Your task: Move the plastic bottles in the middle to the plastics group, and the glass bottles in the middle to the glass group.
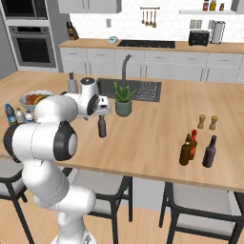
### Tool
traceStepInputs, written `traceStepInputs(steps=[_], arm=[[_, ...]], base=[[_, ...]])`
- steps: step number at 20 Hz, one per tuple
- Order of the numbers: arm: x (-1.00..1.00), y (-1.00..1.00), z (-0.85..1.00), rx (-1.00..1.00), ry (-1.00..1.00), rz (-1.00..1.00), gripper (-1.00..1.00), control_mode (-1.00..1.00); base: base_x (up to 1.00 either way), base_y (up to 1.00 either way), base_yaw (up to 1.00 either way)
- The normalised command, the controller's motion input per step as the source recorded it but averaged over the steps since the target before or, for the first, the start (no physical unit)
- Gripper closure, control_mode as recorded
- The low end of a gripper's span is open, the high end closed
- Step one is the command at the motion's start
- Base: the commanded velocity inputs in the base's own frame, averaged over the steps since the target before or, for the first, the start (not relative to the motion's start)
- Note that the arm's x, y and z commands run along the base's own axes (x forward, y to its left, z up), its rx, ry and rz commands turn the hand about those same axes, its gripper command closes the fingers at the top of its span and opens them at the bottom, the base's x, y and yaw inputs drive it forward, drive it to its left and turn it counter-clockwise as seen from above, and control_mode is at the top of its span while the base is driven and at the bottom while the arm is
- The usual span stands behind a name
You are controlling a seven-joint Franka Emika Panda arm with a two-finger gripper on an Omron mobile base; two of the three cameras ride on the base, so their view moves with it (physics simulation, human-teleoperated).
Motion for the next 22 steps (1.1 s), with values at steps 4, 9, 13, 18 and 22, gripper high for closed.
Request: traceStepInputs(steps=[4, 9, 13, 18, 22], arm=[[0.27, 0.00, -0.17, 0.00, 0.00, -0.06, -1.00, -1.00], [0.22, 0.00, -0.22, 0.00, 0.00, -0.10, -1.00, -1.00], [0.21, 0.00, -0.11, 0.01, 0.00, -0.11, -1.00, -1.00], [0.26, 0.00, -0.15, 0.00, 0.01, -0.09, -1.00, -1.00], [0.16, 0.00, -0.25, 0.00, 0.04, -0.07, -1.00, -1.00]], base=[[0.00, 0.00, 0.00], [0.00, 0.00, 0.00], [0.00, 0.00, 0.00], [0.00, 0.00, 0.00], [0.00, 0.00, 0.00]])
